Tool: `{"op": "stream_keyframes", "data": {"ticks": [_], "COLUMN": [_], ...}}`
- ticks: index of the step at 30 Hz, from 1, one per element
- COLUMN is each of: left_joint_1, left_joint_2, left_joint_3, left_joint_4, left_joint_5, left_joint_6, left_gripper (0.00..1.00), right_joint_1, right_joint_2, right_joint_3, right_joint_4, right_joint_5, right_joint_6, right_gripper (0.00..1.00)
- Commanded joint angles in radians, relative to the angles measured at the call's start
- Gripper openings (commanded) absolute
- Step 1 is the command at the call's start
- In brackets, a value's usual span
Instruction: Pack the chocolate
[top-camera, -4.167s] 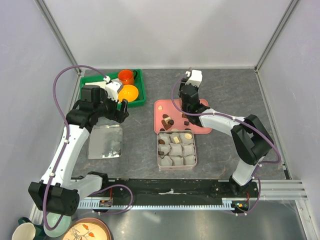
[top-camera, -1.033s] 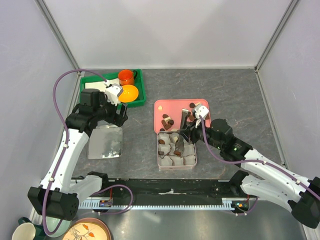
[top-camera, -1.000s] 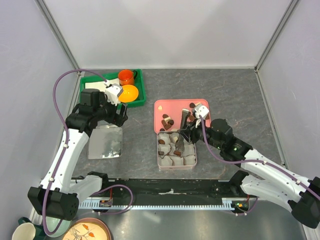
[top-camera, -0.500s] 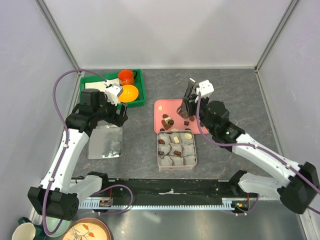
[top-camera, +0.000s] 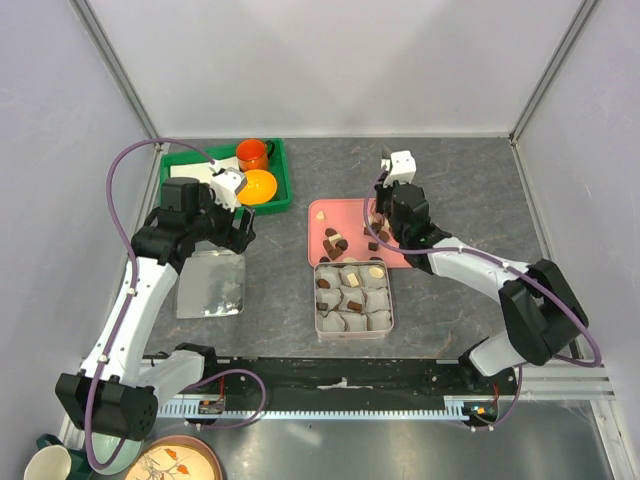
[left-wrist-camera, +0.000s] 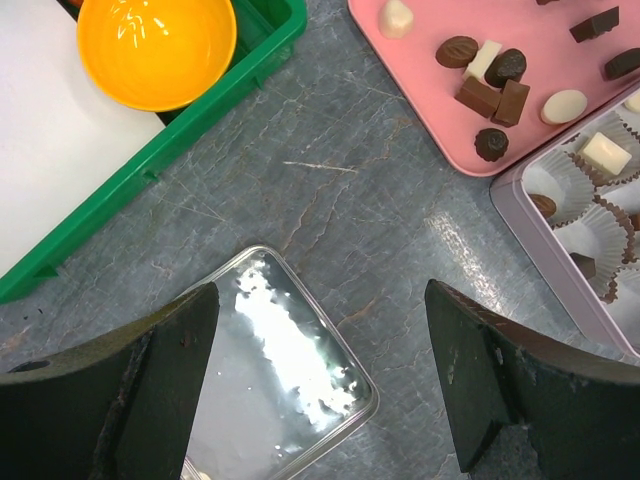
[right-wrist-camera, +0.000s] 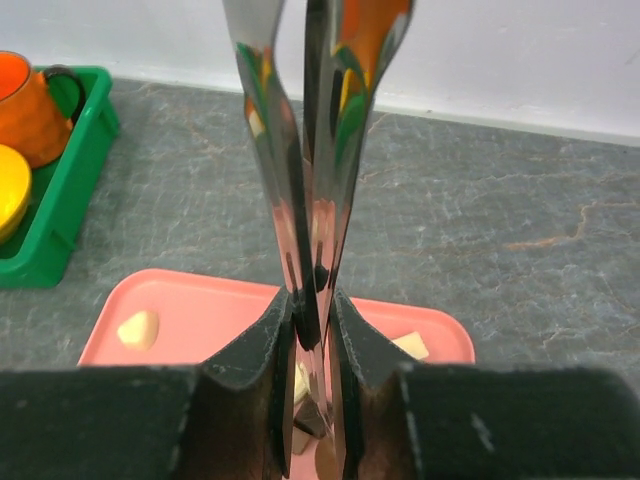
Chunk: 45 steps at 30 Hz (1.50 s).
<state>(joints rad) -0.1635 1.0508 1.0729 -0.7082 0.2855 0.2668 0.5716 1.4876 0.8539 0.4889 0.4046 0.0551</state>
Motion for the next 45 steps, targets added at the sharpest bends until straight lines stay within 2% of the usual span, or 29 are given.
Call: {"op": "stream_keyframes", "data": {"ticks": [1, 5, 8, 9, 11, 15, 22, 32, 45], "left_joint_1": [0.004, 0.004, 0.004, 0.004, 0.004, 0.004, 0.004, 0.004, 0.004], "left_joint_2": [0.002, 0.006, 0.006, 0.009, 0.009, 0.009, 0.011, 0.009, 0.008], "left_joint_3": [0.013, 0.013, 0.012, 0.013, 0.015, 0.018, 0.013, 0.007, -0.001], "left_joint_4": [0.021, 0.023, 0.026, 0.027, 0.026, 0.026, 0.026, 0.029, 0.032], "left_joint_5": [-0.014, -0.012, -0.011, -0.014, -0.016, -0.014, -0.014, -0.028, -0.026], "left_joint_6": [0.045, 0.046, 0.046, 0.048, 0.051, 0.051, 0.052, 0.061, 0.061], "left_gripper": [0.91, 0.91, 0.91, 0.91, 0.91, 0.91, 0.91, 0.91, 0.91], "right_joint_1": [-0.024, -0.045, -0.053, -0.055, -0.056, -0.061, -0.070, -0.078, -0.078], "right_joint_2": [0.039, 0.076, 0.103, 0.108, 0.120, 0.143, 0.174, 0.215, 0.113], "right_joint_3": [0.072, 0.083, 0.080, 0.082, 0.080, 0.082, 0.089, 0.096, -0.036], "right_joint_4": [0.134, 0.145, 0.155, 0.154, 0.158, 0.168, 0.191, 0.178, 0.143], "right_joint_5": [0.039, 0.056, 0.057, 0.059, 0.060, 0.071, 0.057, 0.016, -0.023], "right_joint_6": [-0.026, -0.021, -0.017, -0.017, -0.015, -0.015, -0.009, 0.009, 0.049], "right_gripper": [0.15, 0.20, 0.31, 0.38, 0.41, 0.53, 0.54, 0.50, 0.43]}}
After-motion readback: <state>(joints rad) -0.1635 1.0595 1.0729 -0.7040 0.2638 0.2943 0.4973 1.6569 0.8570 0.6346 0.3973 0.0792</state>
